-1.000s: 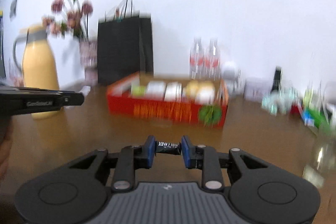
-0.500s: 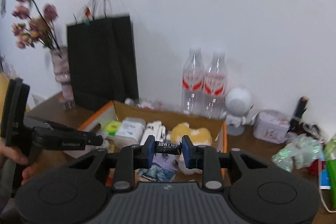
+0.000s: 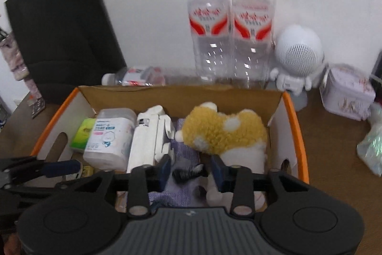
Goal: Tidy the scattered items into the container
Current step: 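Lower the clear packet and dark wrapper into the box and open both tools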
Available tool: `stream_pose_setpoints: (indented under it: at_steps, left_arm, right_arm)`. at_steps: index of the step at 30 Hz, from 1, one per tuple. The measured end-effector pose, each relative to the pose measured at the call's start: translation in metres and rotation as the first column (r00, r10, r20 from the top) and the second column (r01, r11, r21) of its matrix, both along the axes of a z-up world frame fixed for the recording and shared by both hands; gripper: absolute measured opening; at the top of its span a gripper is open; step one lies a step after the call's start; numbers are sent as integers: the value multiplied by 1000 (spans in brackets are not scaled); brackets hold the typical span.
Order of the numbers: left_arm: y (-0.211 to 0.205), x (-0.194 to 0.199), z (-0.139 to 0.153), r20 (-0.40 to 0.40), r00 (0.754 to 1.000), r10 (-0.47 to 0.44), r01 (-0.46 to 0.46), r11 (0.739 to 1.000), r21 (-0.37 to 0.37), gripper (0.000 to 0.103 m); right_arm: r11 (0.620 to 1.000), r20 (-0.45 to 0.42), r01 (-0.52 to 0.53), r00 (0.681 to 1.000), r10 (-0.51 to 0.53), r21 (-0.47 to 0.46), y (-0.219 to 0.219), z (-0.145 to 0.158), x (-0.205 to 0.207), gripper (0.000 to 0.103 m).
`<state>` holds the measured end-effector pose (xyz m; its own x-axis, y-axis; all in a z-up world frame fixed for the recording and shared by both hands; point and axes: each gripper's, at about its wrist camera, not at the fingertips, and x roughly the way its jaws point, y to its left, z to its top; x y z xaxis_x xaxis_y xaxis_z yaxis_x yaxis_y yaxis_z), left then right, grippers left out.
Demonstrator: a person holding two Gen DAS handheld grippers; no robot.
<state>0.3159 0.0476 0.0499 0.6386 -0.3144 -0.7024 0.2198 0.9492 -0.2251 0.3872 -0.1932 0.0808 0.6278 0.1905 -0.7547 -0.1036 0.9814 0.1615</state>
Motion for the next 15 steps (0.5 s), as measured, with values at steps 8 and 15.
stream_pose_setpoints:
  at_steps: [8,15]
  left_arm:
    - [6,-37,8,-53,999,7,-3,998,63,75]
    - [7,-37,4,-127,990,53,-42,995,91,75]
  right_arm:
    - [998,-104,7,995,0,68,-24,0,-57,62]
    - [999,-194,23,981,-14,44,-17,-1,-78,74]
